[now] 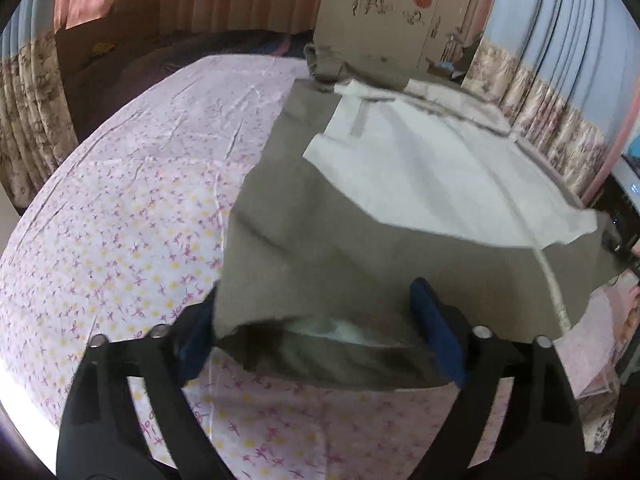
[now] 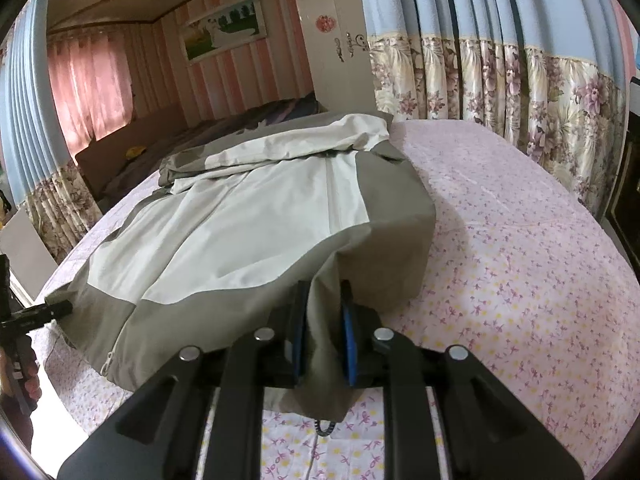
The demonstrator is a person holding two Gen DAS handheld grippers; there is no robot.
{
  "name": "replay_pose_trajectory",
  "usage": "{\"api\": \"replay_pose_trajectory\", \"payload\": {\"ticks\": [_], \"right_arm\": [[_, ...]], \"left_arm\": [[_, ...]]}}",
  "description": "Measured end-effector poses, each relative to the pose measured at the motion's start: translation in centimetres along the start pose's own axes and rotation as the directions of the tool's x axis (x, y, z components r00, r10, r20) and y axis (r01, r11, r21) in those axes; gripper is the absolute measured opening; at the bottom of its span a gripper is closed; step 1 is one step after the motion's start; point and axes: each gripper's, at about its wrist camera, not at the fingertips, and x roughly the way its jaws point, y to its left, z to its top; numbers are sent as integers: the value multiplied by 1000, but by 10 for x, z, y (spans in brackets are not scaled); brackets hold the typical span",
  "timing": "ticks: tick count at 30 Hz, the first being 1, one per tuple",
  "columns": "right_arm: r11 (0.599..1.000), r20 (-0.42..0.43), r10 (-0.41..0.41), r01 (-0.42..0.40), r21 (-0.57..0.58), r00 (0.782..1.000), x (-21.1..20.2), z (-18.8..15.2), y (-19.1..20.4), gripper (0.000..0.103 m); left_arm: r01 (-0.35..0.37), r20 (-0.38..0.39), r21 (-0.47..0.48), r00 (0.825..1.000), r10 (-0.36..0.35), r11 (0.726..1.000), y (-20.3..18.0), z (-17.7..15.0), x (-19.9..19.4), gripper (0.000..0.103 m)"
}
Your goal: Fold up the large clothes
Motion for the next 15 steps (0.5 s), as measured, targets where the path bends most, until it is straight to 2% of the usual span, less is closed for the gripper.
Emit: {"api": "replay_pose_trajectory", "payload": {"ticks": [2,3,5,6,8,10,15], "right_arm": [[1000,-14,6,-6,2,1000,4,0,-2,17],[1000,-20,8,-8,4,1000,7,1,-2,17],[1000,-31,11,-11,2,999,11,1,-2,17],[1000,-35,4,-5,-10,999,13,1,0,17],[999,-33,-13,12,-35,999,13,2,3,15],[997,-23,-41,39,-64,999,13,3,9,11],[995,33,-62,64,-77,998,4,20,13,7]], "left_arm": [[64,-8,-24,998,-64,998,6,6,3,63],[73,-16,-29,997,-74,997,8,8,6,57],[68,-39,-20,997,-69,997,7,16,15,42],[57,-43,0,997,-57,998,3,19,17,37],[46,-38,62,998,-44,997,-11,28,17,14],[41,-20,110,999,-39,993,-26,38,15,9],[61,46,158,997,-69,985,-50,74,6,8]]}}
